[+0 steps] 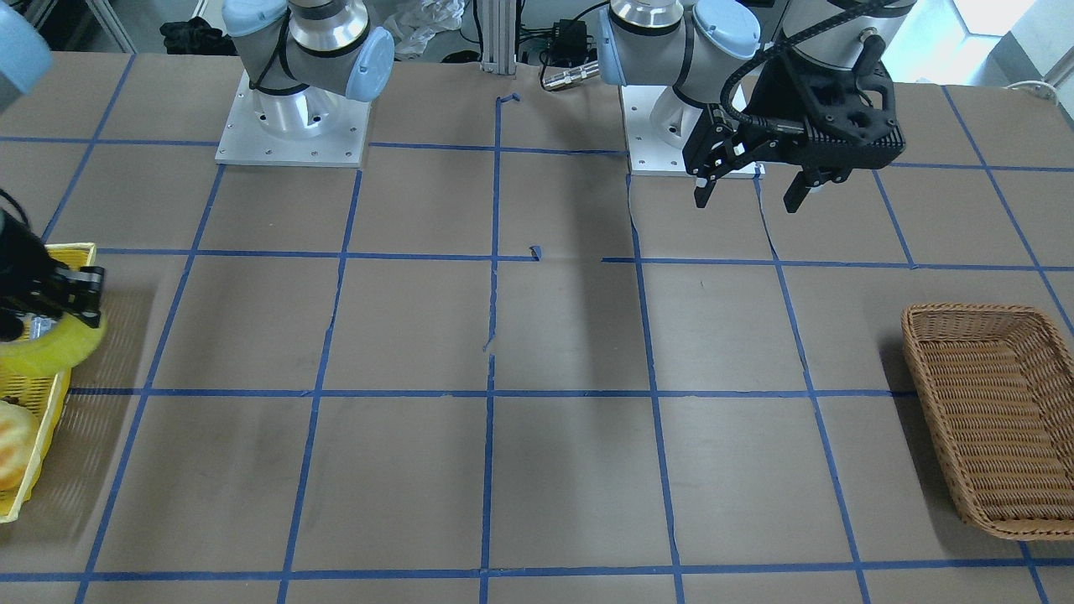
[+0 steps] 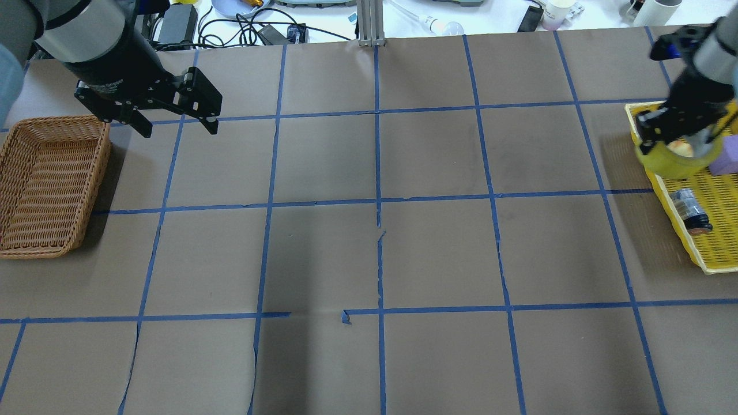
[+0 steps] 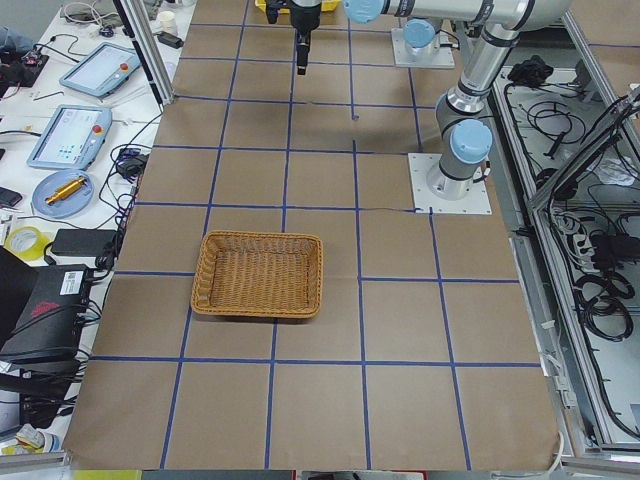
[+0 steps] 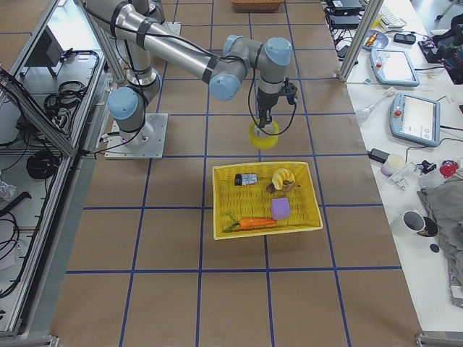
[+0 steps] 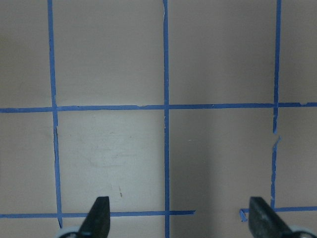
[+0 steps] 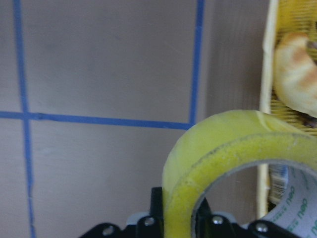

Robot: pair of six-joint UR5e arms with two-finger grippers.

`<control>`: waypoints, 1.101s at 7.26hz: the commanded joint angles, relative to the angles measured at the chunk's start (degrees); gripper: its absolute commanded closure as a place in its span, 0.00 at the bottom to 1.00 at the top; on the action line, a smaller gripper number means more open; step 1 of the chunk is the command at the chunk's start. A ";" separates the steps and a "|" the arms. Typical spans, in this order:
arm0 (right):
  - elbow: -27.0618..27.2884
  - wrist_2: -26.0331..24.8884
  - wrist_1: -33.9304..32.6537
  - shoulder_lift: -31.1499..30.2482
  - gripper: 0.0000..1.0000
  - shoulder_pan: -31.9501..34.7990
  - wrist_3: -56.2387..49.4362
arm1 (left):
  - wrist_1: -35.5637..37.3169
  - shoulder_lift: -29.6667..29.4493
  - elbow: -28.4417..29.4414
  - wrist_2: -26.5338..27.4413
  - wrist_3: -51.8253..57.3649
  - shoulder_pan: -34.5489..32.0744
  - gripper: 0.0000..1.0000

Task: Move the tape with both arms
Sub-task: 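Carry the tape roll with the right gripper to the table center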

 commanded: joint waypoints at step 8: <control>-23.17 6.43 -10.95 30.82 1.00 34.54 58.38 | -0.18 0.00 -0.15 0.32 0.88 1.01 0.00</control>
